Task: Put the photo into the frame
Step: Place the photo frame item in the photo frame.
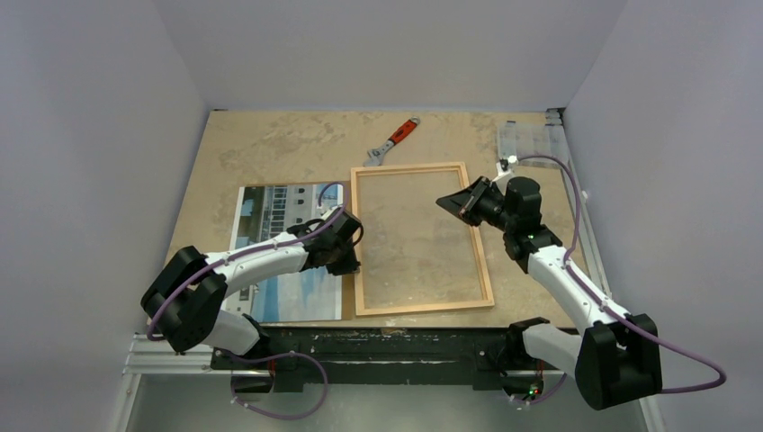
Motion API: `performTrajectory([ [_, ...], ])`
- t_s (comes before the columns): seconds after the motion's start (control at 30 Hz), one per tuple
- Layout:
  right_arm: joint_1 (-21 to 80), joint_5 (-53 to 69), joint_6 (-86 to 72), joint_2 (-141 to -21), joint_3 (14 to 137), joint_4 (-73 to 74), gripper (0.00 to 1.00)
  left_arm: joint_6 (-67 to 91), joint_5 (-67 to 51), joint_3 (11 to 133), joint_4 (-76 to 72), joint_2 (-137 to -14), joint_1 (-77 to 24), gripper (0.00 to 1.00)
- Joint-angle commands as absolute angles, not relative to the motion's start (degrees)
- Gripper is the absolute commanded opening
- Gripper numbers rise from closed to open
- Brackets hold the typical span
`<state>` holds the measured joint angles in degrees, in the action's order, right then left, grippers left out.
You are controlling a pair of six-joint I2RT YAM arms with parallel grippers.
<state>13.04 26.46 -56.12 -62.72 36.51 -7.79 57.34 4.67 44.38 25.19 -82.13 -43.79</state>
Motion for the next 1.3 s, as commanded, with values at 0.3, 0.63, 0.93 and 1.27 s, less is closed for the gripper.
performTrajectory([
  [0.3, 13.2, 26.0, -57.7, -63.9, 37.5, -4.8, 0.00, 55.4, 5.9, 44.6, 27.6, -83.8, -44.0, 0.14],
  [0.63, 13.1, 26.0, -56.2, -65.5, 40.5, -2.4, 0.00, 55.4, 6.1, 44.6, 27.9, -83.8, -44.0, 0.14],
  [0.93, 12.7, 27.8, -54.7, -69.3, 43.5, -0.1, 0.00, 55.0, 6.1, 44.9, 28.4, -83.9, -44.0, 0.13],
  [1.27, 12.6, 23.8, -47.1, -68.5, 41.8, 4.7, 0.00, 54.8, 6.1, 45.2, 28.7, -83.8, -44.0, 0.13],
])
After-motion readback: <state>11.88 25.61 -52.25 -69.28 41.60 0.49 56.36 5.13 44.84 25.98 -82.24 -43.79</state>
